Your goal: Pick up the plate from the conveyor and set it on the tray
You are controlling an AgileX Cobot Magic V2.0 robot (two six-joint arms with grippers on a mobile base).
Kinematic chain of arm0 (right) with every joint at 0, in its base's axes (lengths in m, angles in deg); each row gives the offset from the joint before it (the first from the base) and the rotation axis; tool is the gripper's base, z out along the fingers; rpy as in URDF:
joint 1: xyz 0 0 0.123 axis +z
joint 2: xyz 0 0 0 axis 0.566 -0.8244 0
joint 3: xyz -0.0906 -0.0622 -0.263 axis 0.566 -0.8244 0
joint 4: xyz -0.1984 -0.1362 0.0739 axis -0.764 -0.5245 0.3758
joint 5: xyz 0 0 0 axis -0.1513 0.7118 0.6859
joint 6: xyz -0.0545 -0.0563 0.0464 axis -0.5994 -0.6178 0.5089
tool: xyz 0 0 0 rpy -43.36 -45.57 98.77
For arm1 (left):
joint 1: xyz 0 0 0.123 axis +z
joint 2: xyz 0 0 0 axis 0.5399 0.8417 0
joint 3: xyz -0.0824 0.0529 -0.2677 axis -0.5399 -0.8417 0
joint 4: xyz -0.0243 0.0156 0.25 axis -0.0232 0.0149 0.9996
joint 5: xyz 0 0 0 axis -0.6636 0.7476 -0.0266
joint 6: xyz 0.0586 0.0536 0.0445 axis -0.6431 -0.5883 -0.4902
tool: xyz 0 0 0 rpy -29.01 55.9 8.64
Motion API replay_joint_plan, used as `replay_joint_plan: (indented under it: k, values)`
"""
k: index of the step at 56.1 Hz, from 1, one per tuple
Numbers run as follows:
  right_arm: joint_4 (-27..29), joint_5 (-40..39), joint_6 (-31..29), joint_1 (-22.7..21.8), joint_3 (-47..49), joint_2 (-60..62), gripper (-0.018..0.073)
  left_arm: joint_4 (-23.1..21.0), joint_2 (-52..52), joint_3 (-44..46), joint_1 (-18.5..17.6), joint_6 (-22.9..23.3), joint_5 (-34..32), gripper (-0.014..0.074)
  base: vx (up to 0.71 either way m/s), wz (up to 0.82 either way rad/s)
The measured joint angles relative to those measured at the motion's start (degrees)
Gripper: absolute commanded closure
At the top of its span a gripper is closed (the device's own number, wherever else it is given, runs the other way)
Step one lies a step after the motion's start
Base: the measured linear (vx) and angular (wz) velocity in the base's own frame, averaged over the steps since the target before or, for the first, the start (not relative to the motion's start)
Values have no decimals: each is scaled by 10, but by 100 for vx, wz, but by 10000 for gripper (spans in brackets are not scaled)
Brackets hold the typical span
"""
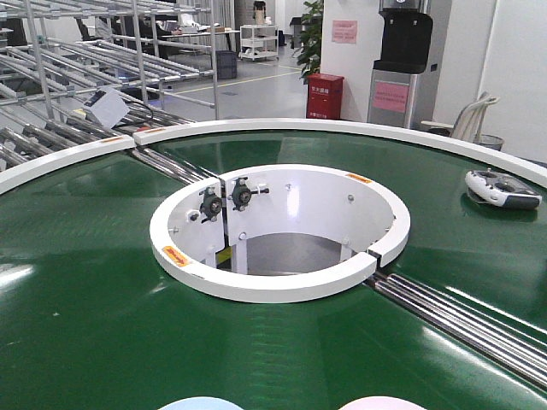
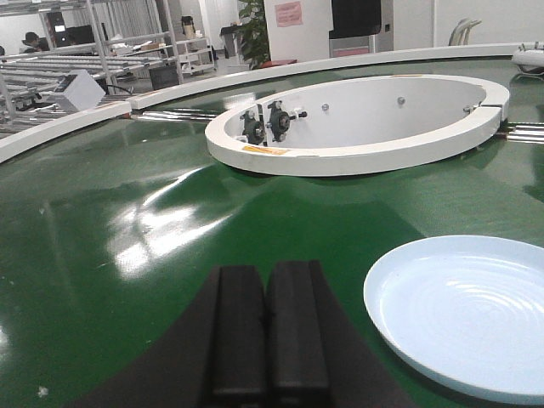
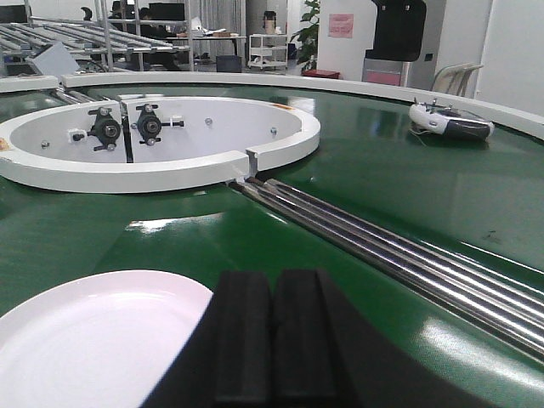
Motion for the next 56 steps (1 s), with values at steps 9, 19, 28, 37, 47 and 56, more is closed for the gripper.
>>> replay_joint_plan:
  k: [9,19,28,37,47,56]
  values:
    - [0,0,0,0,0,0,568,0,0,0,0,0,0,594,0,0]
    - [0,0,0,0,0,0,568,0,0,0,0,0,0,594,0,0]
    - [0,0,0,0,0,0,568,0,0,0,0,0,0,594,0,0]
    - [0,-32,0,0,0,0,568,0,0,0,0,0,-1,594,0,0]
    - [22,-181,0,0,6,0,568,0,0,-2,0,26,-89,594,0,0]
    - [43,-114,-26,0,154,-15,568,-2,2,98,0,104,-154,594,0,0]
